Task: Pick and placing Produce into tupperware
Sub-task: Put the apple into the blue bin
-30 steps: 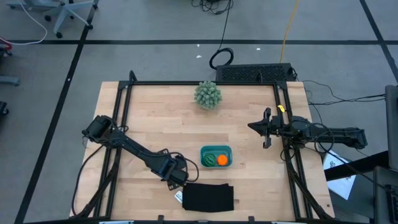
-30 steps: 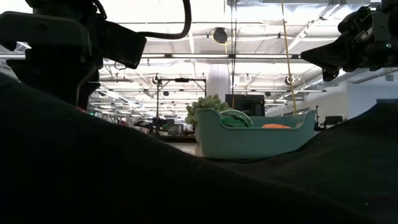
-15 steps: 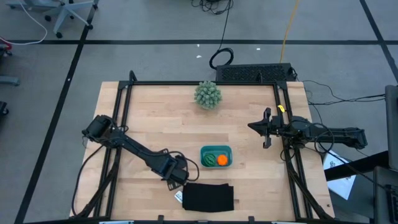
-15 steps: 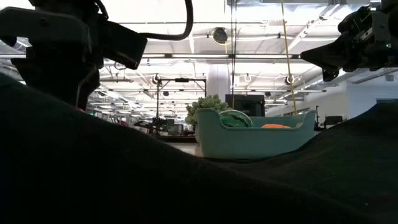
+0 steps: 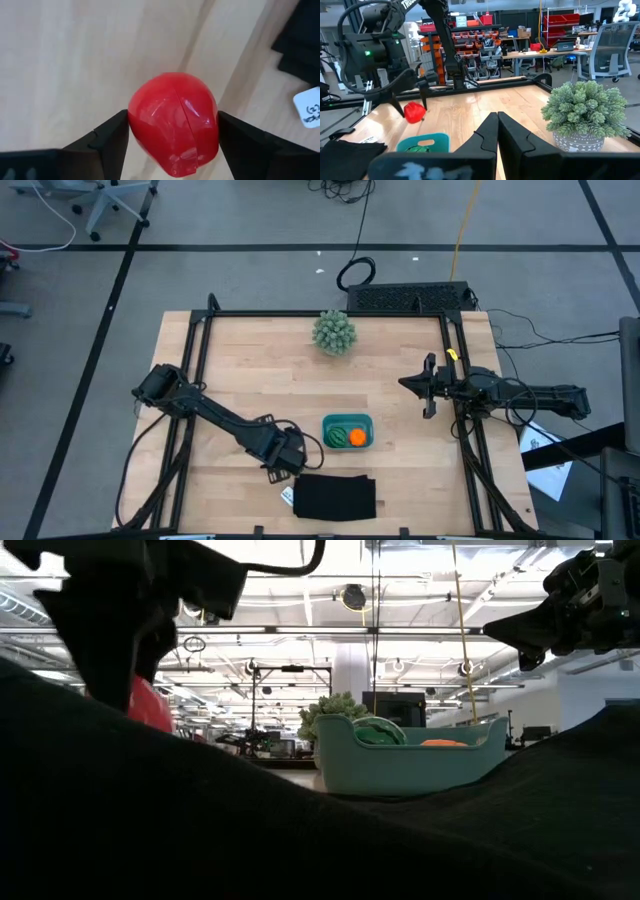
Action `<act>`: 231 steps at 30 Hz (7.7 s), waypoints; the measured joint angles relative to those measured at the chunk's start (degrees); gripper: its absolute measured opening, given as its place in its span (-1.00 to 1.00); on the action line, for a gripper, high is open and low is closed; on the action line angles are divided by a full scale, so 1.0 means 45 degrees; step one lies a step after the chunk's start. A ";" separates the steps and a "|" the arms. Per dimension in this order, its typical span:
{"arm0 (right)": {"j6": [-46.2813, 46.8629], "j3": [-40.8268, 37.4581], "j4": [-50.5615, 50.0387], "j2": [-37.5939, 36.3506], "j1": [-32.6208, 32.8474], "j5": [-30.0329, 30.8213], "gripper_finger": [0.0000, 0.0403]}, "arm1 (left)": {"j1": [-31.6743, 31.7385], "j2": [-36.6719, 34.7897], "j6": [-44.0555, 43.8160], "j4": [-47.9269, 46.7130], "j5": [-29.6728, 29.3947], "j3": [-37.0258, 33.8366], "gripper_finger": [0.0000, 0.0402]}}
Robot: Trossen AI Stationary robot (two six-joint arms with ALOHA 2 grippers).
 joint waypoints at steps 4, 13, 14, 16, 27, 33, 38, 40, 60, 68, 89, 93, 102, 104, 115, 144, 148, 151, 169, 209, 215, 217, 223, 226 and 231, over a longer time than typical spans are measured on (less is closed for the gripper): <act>0.0000 -0.0002 0.0000 0.0003 -0.0001 0.0000 -1.00 | 0.0205 -0.0013 0.0660 -0.1144 -0.0297 0.0755 0.36; -0.0039 -0.0001 0.0000 -0.0002 -0.0003 0.0000 -1.00 | 0.0849 -0.0023 0.2212 -0.3150 -0.1409 0.3186 0.32; -0.0039 -0.0002 0.0001 -0.0002 -0.0005 0.0000 -1.00 | 0.0922 -0.0023 0.2379 -0.3259 -0.1545 0.3473 0.31; -0.0039 -0.0001 0.0000 0.0000 -0.0001 0.0000 -1.00 | 0.1063 -0.0023 0.2747 -0.3465 -0.1794 0.4028 0.31; -0.0044 -0.0003 -0.0010 0.0003 0.0000 -0.0005 -1.00 | 0.1850 -0.1719 0.4068 -0.3641 -0.2338 0.5375 0.36; -0.0044 0.0000 -0.0018 0.0003 -0.0005 -0.0005 -1.00 | 0.2366 -0.3085 0.4500 -0.3649 -0.2975 0.5375 0.36; 0.0013 0.0000 -0.0033 0.0008 -0.0001 -0.0010 -1.00 | 0.2749 -0.3743 0.5509 -0.3270 -0.3027 0.5375 0.36; 0.0019 -0.0001 -0.0034 0.0008 -0.0002 -0.0010 -1.00 | 0.2889 -0.3941 0.5848 -0.3226 -0.3125 0.5375 0.36; 0.0044 -0.0003 -0.0092 0.0013 0.0000 -0.0005 -1.00 | 0.4782 -0.5050 0.8134 -0.1934 -0.1859 0.3516 0.36; 0.0037 0.0002 -0.0097 0.0013 -0.0005 -0.0005 -1.00 | 0.5814 -0.5357 0.9448 -0.0594 -0.1013 0.2527 0.36; -0.0053 -0.0003 -0.0019 0.0314 -0.0010 0.0656 -1.00 | 0.6592 -0.6124 1.0677 0.4714 0.2262 -0.1109 0.36; -0.0051 -0.0001 0.0010 0.0321 -0.0010 0.0656 -1.00 | 0.6547 -0.6109 1.0675 0.5733 0.2948 -0.1404 0.36; -0.0044 0.0002 0.0092 0.0343 -0.0010 0.0656 -1.00 | 0.6456 -0.6109 1.0843 0.7616 0.3848 -0.1868 0.36; 0.0046 0.0001 0.0134 0.0343 -0.0010 0.0656 -1.00 | 0.6456 -0.6109 1.0940 0.7675 0.3843 -0.1882 0.36; 0.0053 0.0002 0.0393 0.0343 -0.0010 0.0656 -1.00 | 0.6405 -0.6109 1.0725 0.8848 0.4790 -0.1884 0.36; 0.0019 0.0001 0.0865 0.0343 -0.0010 0.0651 -1.00 | 0.5656 -0.5722 0.8701 1.0561 0.4111 -0.1639 0.36; 0.0010 0.0000 0.0915 0.0397 -0.0011 0.0651 -1.00 | 0.5857 -0.5012 0.8916 1.0202 0.4479 -0.0525 0.36; 0.0010 -0.0002 0.0884 0.0444 -0.0015 0.0648 -1.00 | 0.5951 -0.4207 0.9208 0.9735 0.4722 0.0458 0.36; 0.0044 0.0002 0.0935 0.0689 -0.0010 0.0646 -1.00 | 0.6019 -0.0292 1.0409 0.8904 0.5116 0.2091 0.36; -0.0059 0.0002 0.0863 0.1109 -0.0010 0.0646 -1.00 | 0.5149 0.2038 1.4404 0.9179 0.4220 0.2082 0.36; -0.0049 -0.0003 0.0956 0.1120 -0.0010 0.0646 -1.00 | 0.4951 0.2244 1.4877 0.9005 0.4213 0.2086 0.36; -0.0052 0.0002 0.0947 0.1120 -0.0010 0.0646 -1.00 | 0.4900 0.2317 1.5030 0.8851 0.4158 0.2078 0.36; -0.0049 -0.0001 0.0947 0.1120 -0.0010 0.0646 -1.00 | 0.4897 0.2373 1.5697 0.8890 0.4130 0.2082 0.36; -0.0052 0.0000 0.0947 0.1120 -0.0010 0.0646 -1.00 | 0.4900 0.2379 1.6146 0.8887 0.4130 0.2082 0.36; -0.0052 0.0000 0.0945 0.1120 -0.0010 0.0646 -1.00 | 0.4949 0.2367 1.6846 0.8877 0.4134 0.2082 0.36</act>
